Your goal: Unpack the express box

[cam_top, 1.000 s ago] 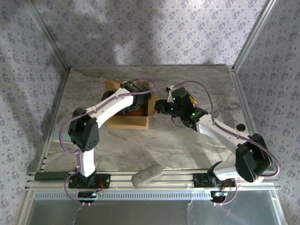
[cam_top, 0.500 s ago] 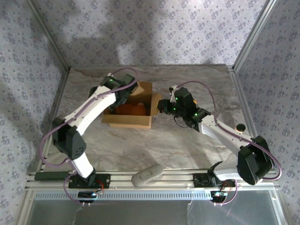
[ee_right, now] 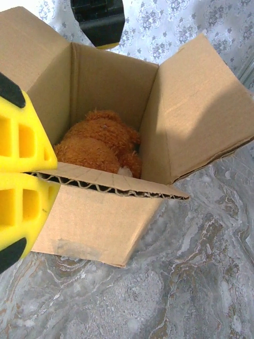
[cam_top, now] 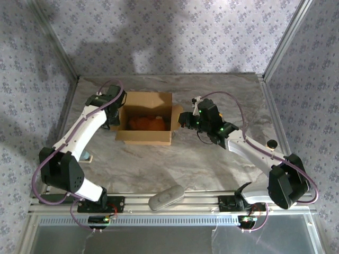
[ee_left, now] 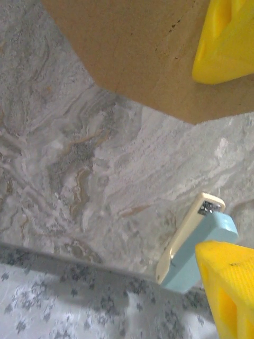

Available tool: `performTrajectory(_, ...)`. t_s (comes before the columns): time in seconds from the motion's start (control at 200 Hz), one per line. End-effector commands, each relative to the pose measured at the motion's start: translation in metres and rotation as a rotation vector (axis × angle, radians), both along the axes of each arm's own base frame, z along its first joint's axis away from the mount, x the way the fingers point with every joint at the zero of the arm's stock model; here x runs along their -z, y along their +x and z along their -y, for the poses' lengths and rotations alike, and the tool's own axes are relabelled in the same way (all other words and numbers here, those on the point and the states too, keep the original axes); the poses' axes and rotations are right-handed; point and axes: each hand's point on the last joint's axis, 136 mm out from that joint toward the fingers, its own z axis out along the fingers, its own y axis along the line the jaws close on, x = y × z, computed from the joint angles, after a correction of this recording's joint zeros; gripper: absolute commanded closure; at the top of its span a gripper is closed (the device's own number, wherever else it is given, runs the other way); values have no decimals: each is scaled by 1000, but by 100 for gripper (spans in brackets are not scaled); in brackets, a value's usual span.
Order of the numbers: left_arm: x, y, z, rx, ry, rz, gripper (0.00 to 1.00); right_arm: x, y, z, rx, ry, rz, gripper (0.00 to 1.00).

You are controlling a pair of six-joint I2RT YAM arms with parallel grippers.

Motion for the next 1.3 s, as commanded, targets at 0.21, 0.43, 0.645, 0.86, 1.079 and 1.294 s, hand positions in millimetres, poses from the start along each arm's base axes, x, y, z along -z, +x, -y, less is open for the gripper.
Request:
performTrajectory(0.21, 28, 15, 43, 51, -250, 14, 22, 23, 20, 18, 91, -118, -25, 100)
performTrajectory(0.43, 29, 34, 52, 62, -274, 38, 22, 19, 46, 22, 114, -175, 6, 100)
performTrajectory(0.645, 28, 53, 60, 83, -280, 48, 23, 17, 70, 28, 116, -225, 26, 100)
performTrajectory(0.86, 24, 63, 59, 97, -247, 58, 23, 21, 79, 30, 115, -249, 14, 100)
performTrajectory(1.079, 13, 63, 57, 102, -244, 87, 23, 11, 76, 37, 134, -256, 26, 63)
performTrajectory(1.294, -2, 60, 55, 100, -248, 115, 22, -24, 78, 49, 166, -246, 76, 29)
